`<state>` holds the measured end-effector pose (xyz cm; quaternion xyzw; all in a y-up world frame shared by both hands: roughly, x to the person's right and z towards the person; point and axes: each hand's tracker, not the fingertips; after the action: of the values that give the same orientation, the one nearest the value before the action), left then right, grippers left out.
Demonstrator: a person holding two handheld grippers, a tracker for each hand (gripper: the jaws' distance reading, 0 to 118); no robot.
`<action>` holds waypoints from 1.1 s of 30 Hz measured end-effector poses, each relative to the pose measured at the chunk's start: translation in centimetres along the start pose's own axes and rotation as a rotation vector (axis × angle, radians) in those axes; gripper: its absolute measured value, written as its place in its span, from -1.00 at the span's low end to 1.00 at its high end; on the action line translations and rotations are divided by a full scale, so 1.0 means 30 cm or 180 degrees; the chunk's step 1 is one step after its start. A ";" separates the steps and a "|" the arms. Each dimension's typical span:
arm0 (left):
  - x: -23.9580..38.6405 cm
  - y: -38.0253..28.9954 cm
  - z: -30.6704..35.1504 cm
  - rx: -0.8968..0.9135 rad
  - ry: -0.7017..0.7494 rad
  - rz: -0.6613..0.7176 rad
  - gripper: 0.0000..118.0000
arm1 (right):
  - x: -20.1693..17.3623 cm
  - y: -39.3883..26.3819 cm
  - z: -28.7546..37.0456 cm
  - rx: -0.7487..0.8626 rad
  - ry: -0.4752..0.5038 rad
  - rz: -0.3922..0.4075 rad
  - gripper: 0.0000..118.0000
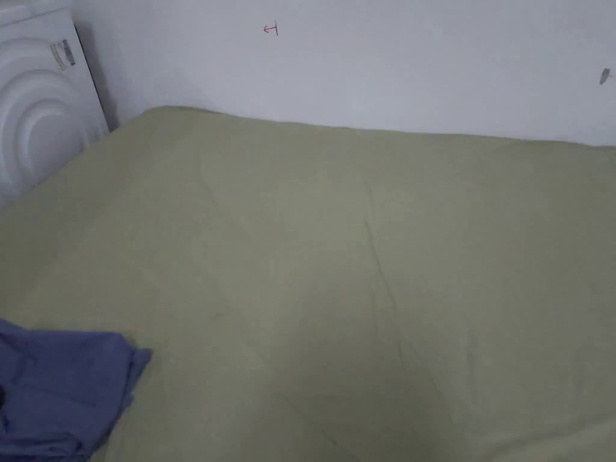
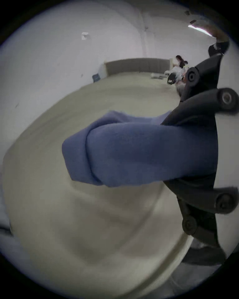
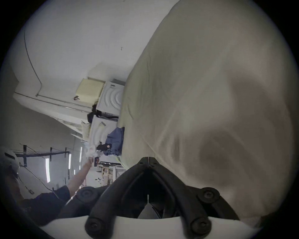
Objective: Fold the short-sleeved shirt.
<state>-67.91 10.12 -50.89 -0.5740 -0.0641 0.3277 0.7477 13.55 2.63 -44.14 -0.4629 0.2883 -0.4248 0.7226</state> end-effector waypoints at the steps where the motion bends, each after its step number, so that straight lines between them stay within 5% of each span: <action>1: -0.011 0.006 -0.018 0.0048 0.0171 0.0080 0.36 | -0.008 -0.005 -0.002 -0.0018 -0.0012 0.0014 -0.99; 2: -0.022 0.007 -0.046 0.0156 0.0367 0.0123 0.81 | -0.017 -0.008 -0.001 -0.0045 -0.0024 0.0064 -0.99; 3: -0.041 -0.027 -0.036 0.0212 0.0512 0.0216 1.00 | -0.029 -0.009 -0.001 -0.0043 -0.0075 0.0109 -0.99; 6: -0.058 -0.037 -0.088 0.0127 0.0466 0.0464 1.00 | -0.063 -0.001 0.013 -0.0052 -0.0076 0.0233 -0.99; 13: 0.272 -0.208 0.398 0.0778 0.1053 -0.0170 0.89 | -0.208 0.019 0.146 0.0123 0.0064 0.0700 -0.99; 16: 0.555 -0.329 0.532 0.1386 0.1248 -0.0928 0.89 | -0.274 0.004 0.216 0.0187 0.0116 0.0938 -0.98; 22: 0.983 -0.555 0.370 0.2411 0.0859 -0.1718 0.85 | -0.460 -0.033 0.343 0.0445 -0.0818 0.2092 -0.98; 23: 1.089 -0.660 0.292 0.2446 0.0769 -0.1763 0.75 | -0.487 -0.032 0.360 0.0559 -0.1020 0.2206 -0.98; 24: 1.147 -0.712 0.207 0.2514 0.0721 -0.1821 0.37 | -0.506 -0.024 0.377 0.0646 -0.1157 0.2317 -0.98; 26: 1.263 -0.786 0.038 0.2267 0.0547 -0.2042 -1.00 | -0.528 -0.012 0.411 0.0895 -0.1323 0.2383 -0.98; 30: 1.387 -0.911 -0.293 0.1898 0.0325 -0.1813 -1.00 | -0.550 -0.021 0.448 0.1490 -0.1993 0.2512 -0.98; 33: 1.504 -1.028 -0.429 0.2295 0.0666 -0.2066 -1.00 | -0.556 -0.036 0.440 0.1953 -0.2489 0.2623 -0.98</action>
<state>-13.95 21.16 -40.07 -0.2592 -0.0468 0.0199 0.9645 15.98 22.69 -37.40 -0.2072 0.0233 0.0245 0.9777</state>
